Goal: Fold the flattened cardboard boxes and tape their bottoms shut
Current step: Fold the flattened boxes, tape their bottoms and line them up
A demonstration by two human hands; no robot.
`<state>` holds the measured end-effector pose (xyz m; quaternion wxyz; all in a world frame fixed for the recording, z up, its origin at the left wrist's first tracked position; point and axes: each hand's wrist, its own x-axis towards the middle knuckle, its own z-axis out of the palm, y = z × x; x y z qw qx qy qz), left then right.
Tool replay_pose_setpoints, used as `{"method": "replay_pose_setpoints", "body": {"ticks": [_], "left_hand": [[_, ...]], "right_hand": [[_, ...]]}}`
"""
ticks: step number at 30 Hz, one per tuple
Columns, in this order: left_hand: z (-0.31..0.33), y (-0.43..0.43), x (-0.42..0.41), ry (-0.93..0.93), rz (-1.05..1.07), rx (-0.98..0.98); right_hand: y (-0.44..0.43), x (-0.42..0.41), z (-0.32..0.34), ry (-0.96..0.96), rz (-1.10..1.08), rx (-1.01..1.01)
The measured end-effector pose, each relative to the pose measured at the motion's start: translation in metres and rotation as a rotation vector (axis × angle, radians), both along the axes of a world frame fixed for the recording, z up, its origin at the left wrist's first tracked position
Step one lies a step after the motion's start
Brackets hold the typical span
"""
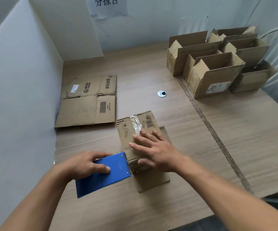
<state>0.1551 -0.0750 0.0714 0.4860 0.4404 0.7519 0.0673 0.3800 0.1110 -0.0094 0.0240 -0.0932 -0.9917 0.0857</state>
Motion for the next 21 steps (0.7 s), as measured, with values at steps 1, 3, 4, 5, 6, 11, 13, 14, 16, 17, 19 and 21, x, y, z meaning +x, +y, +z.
{"method": "replay_pose_setpoints", "body": {"ticks": [1, 3, 4, 5, 6, 11, 13, 14, 16, 17, 19, 21], "left_hand": [[0.000, -0.002, 0.001, -0.012, 0.010, 0.005], [-0.001, -0.006, 0.001, -0.038, 0.023, 0.012], [-0.001, -0.008, 0.001, -0.050, 0.028, 0.018], [0.001, -0.010, 0.000, -0.064, 0.035, 0.020], [0.003, -0.012, -0.003, -0.083, 0.046, 0.025], [0.012, -0.027, -0.014, -0.142, 0.070, 0.018], [0.011, -0.033, -0.020, -0.147, 0.080, 0.001], [0.011, -0.038, -0.024, -0.144, 0.088, -0.015], [0.012, -0.047, -0.033, -0.143, 0.123, -0.040], [0.011, -0.051, -0.037, -0.154, 0.142, -0.046], [0.007, -0.054, -0.041, -0.160, 0.156, -0.050], [-0.002, -0.050, -0.040, -0.127, 0.129, -0.059]], "right_hand": [[0.000, -0.001, -0.001, -0.013, 0.000, 0.028], [0.002, 0.001, -0.003, -0.037, 0.005, 0.073], [0.004, 0.002, -0.004, -0.047, 0.006, 0.090], [0.005, 0.003, -0.005, -0.056, 0.004, 0.102], [0.006, 0.003, -0.006, -0.059, -0.001, 0.108], [0.005, 0.001, -0.004, -0.087, -0.013, 0.111], [0.006, 0.002, -0.004, -0.085, -0.013, 0.109], [0.007, 0.002, -0.005, -0.079, -0.012, 0.112], [0.008, 0.003, -0.006, -0.077, -0.013, 0.111], [0.007, 0.003, -0.006, -0.074, -0.017, 0.112], [0.006, 0.001, -0.005, -0.068, -0.027, 0.110], [0.005, 0.000, -0.004, -0.073, -0.028, 0.106]]}}
